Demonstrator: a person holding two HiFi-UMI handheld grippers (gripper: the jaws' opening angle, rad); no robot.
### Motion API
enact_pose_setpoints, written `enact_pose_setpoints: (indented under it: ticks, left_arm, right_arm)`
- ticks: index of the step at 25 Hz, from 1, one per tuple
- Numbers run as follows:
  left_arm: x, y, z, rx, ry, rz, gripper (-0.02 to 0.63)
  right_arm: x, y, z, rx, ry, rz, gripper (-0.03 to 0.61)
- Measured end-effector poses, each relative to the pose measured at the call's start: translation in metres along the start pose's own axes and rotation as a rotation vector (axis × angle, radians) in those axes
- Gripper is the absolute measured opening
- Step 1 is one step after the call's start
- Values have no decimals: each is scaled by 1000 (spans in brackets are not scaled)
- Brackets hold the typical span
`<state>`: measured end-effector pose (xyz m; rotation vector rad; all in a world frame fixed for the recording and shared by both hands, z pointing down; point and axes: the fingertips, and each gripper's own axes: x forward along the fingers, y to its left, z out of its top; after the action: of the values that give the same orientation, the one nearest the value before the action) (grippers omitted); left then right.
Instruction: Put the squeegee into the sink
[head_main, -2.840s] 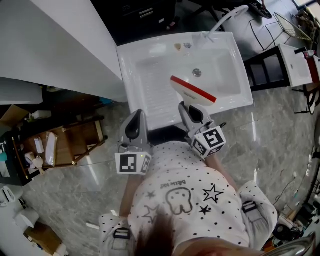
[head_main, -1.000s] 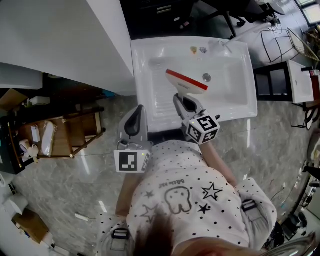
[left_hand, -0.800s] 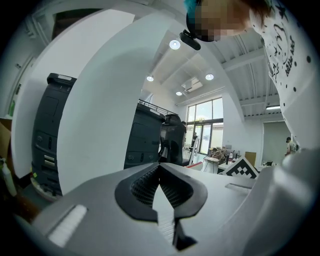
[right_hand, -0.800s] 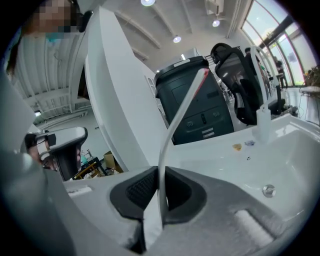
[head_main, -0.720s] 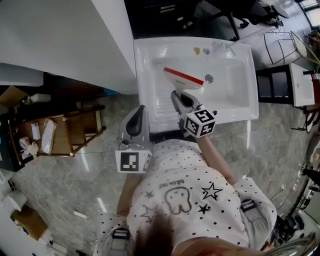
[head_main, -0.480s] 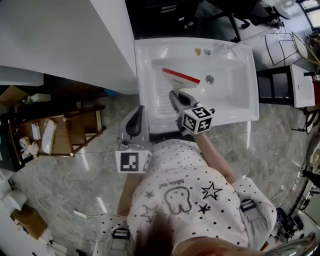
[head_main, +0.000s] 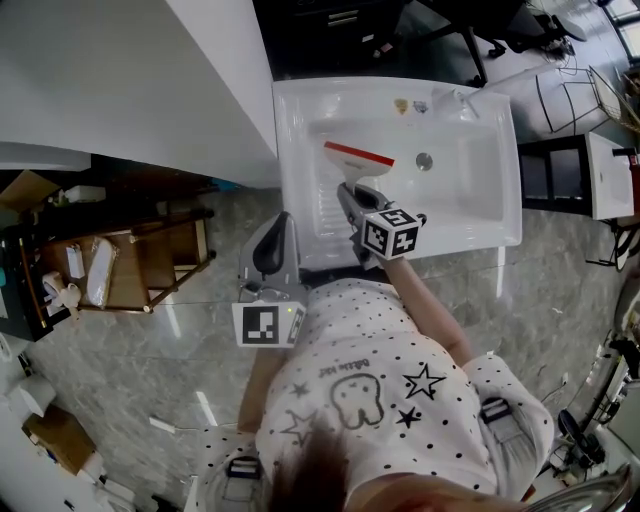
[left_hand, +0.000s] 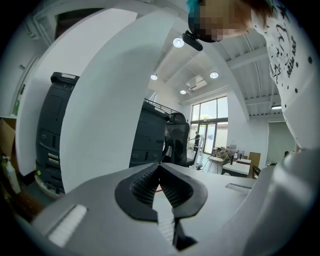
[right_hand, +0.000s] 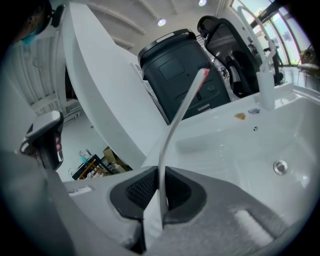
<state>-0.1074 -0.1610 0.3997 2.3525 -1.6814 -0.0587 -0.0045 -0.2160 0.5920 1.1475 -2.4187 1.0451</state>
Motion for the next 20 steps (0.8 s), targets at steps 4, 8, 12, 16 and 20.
enact_pose_setpoints:
  ticks: [4,8,12,16,20]
  left_arm:
    - [1,1,-1,-6,-1,6,-8]
    - [0,0,0,-4,0,8,-6]
    - [-1,-3,0,2,-3,6,-6]
    - [-3,-5,-2,4,0,0,-6]
    - [-3,-9,-2,8,-1,-5,-6]
  right_arm:
    - [10,-3,-10,34,42,0,25]
    - [16,-7,-18,54,80,-17,25]
    - [18,-12,-27,94,116,-31,25]
    - [21,-14,-35,152,144,-34,25]
    - [31,-18,-37,187,161,-32,25]
